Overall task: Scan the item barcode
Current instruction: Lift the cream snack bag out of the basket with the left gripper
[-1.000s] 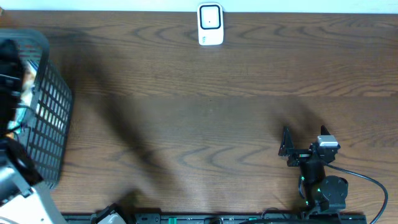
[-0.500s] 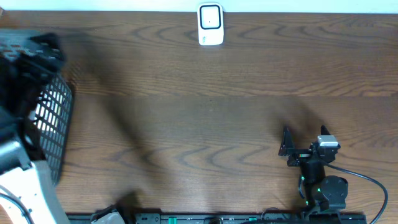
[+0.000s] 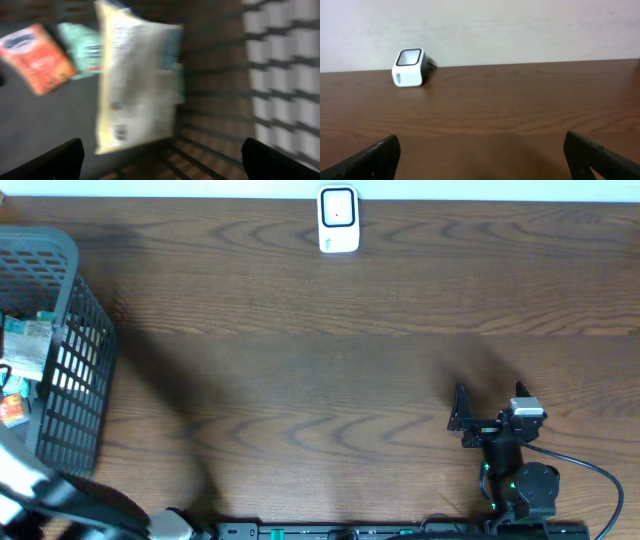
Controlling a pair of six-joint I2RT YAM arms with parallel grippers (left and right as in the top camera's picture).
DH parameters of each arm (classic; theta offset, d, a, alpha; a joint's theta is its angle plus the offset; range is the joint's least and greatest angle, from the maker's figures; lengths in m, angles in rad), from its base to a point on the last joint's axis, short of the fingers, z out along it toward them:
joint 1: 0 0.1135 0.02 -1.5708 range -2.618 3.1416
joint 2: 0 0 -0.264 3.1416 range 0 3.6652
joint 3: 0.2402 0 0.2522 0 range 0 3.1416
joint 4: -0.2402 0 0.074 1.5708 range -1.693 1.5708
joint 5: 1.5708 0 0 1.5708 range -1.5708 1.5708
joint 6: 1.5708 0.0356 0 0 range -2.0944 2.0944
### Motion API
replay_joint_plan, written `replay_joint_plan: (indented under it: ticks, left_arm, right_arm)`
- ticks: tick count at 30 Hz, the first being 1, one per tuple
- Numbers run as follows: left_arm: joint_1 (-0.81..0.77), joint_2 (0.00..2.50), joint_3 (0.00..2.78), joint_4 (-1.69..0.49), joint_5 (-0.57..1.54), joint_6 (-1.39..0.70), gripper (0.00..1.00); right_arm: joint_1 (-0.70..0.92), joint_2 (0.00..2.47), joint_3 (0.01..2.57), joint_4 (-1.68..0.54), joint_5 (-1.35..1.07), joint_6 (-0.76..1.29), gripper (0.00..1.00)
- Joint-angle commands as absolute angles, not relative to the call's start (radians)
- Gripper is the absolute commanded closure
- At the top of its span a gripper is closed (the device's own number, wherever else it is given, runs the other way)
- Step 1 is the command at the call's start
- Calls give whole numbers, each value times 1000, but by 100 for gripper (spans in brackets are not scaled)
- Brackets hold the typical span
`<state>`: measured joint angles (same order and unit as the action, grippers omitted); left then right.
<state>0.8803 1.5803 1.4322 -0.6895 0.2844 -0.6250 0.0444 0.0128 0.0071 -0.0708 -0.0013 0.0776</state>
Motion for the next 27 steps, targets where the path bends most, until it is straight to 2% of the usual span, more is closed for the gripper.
replay_joint_plan:
  ticks: [1, 10, 25, 27]
  left_arm:
    - [892, 1675, 1423, -695, 221, -609, 1]
    - [889, 1892, 1423, -674, 223, -531, 3]
    - [823, 2019, 1419, -561, 286, -434, 0]
    - [821, 2031, 1409, -547, 283, -433, 9]
  right_arm:
    - [54, 9, 6, -75, -3, 66, 1]
    - [54, 9, 6, -75, -3, 66, 1]
    - [54, 9, 6, -75, -3, 66, 1]
    - [54, 9, 6, -75, -3, 66, 1]
